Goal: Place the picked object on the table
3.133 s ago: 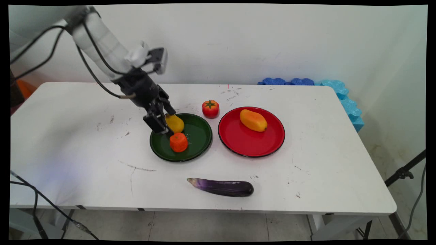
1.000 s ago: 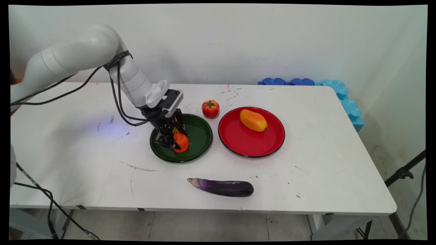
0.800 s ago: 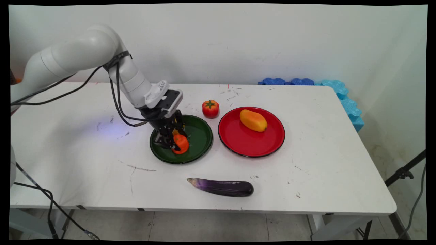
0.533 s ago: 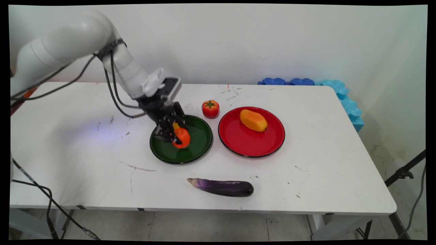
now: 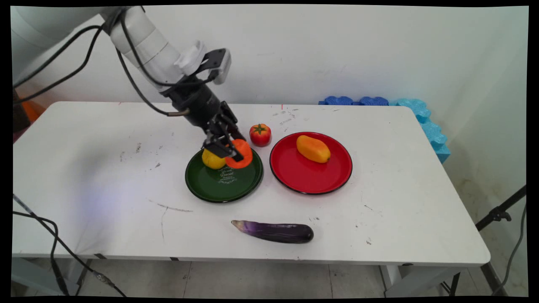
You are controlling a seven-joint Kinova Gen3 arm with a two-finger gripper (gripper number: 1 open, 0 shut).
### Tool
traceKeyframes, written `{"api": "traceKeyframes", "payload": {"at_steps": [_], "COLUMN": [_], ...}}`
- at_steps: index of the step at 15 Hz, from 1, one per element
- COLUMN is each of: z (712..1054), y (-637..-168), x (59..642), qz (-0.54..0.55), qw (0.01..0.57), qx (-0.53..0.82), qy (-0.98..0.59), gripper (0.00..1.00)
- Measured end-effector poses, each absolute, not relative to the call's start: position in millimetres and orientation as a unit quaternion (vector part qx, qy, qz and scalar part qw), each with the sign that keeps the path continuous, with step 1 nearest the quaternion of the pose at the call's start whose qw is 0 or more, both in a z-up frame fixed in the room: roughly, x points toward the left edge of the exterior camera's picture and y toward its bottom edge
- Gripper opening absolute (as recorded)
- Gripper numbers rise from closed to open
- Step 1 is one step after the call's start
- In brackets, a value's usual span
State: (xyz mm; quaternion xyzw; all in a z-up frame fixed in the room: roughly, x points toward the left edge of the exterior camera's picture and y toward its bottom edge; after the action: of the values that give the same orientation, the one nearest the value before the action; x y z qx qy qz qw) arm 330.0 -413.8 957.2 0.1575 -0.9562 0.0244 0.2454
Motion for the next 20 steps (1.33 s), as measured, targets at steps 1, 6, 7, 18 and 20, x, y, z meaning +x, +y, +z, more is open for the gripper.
{"api": "traceKeyframes", "payload": {"at_steps": [1,6,7,18,20], "z": [959,940,934,860,852], "y": [-411,-396,-394,-383,-381], "x": [324,294,289,251,248], "qz": [0.022,0.022,0.022,0.023,0.023], "qw": [0.248,0.254,0.254,0.253,0.253], "qx": [0.169,0.21,0.214,0.242,0.243], "qy": [-0.954,-0.944,-0.943,-0.936,-0.936], "gripper": [0.0,0.0,0.0,0.0,0.0]}}
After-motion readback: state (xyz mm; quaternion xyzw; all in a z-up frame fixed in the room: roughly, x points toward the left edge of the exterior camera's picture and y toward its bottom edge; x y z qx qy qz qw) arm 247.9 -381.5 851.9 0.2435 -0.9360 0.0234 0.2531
